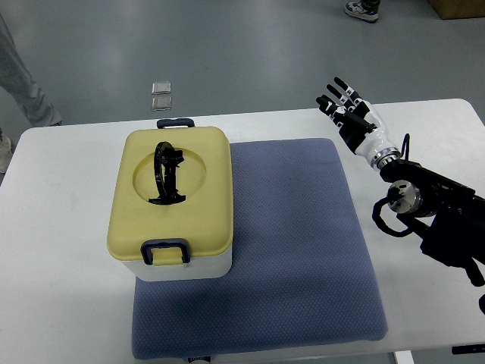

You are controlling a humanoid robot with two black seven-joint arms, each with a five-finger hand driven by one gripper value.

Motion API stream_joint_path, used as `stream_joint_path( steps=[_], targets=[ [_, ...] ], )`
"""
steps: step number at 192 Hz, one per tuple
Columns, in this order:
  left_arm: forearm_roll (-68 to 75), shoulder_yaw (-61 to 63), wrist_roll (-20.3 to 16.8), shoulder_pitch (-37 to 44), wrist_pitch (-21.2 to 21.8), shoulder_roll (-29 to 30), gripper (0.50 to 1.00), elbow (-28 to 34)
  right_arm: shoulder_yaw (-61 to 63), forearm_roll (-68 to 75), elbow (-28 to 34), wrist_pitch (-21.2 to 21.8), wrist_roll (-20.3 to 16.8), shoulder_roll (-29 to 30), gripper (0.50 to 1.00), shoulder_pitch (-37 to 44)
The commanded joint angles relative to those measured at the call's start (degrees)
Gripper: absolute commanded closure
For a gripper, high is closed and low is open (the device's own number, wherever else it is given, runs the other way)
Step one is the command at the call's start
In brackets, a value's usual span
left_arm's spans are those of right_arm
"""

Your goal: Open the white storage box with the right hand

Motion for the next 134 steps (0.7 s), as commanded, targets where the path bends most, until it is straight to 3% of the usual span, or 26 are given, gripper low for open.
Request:
stream_joint_path(
  steps=[1, 134],
  targets=[
    [0.0, 0.2, 0.0, 0.0, 0.0, 0.0, 0.5, 0.0, 0.0, 0.0, 0.0, 0.0, 0.0, 0.0, 0.57, 0.0],
    [0.1, -0.1, 0.0, 0.1, 0.4, 0.0, 0.5, 0.8, 0.0, 0.0, -0.1, -0.1, 0.0, 0.0, 0.57, 0.2]
  ],
)
